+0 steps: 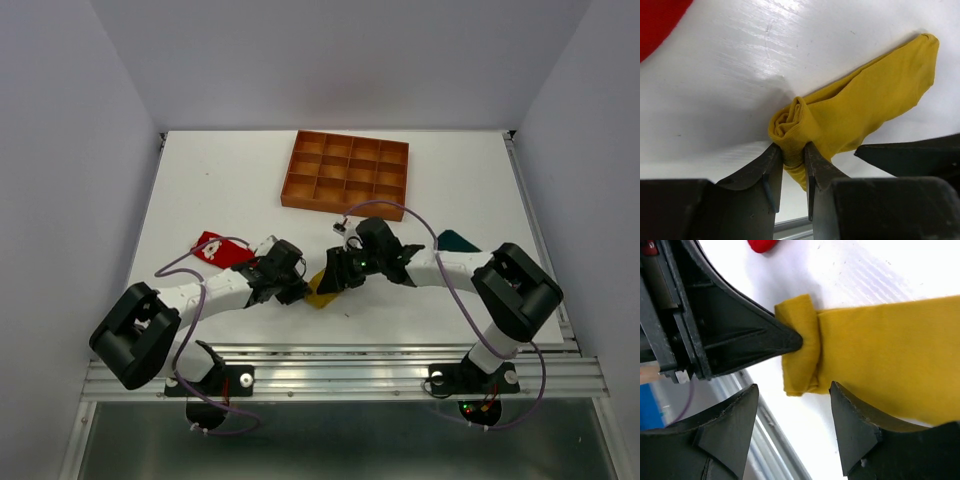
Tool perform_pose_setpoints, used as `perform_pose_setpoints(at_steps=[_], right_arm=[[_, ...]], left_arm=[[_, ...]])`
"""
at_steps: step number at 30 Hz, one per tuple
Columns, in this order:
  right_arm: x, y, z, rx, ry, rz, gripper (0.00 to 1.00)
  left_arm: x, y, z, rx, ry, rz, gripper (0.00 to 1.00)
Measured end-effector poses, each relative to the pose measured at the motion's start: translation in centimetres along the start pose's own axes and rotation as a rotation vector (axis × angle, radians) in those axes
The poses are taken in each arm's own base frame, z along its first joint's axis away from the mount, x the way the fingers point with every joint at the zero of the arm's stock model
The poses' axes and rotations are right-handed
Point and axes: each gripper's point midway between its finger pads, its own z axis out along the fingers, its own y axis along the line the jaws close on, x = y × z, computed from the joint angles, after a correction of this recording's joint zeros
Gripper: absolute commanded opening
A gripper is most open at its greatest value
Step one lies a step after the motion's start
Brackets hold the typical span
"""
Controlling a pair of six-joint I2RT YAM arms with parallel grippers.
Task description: Roll the socks
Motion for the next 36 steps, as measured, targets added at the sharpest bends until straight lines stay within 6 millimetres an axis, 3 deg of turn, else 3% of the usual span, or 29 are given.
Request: perform_pose_setpoints(at_steps=[5,11,15,23,36], right_arm=[[-0.1,0.4,-0.7,0.119,-0.051,-0.138,0.65],[0.5,3.3,-0.9,0.185,-0.124,-0.368,0.64],[1.4,4.2,-0.2,0.215,-0.133,-0.472,0.64],[1.8,3.3,0.8,0.295,-0.176,-0.605,0.63],[3.2,3.4,2.5,0.357,-0.172,-0.787,0.63]], left_arm=[[-0.2,0.3,-0.4,-0.033,-0.004,-0.007,0.00],[-0.2,0.5,-0.7,-0.067,0.003,0.000,0.00],[-0.2,0.5,-0.7,-0.084,0.009,0.001,0.00],[-0.1,0.5,-0.5,-0.100,0.023,0.003,0.00],[0.3,0.2,-0.3,-0.102,0.051,0.003,0.00]])
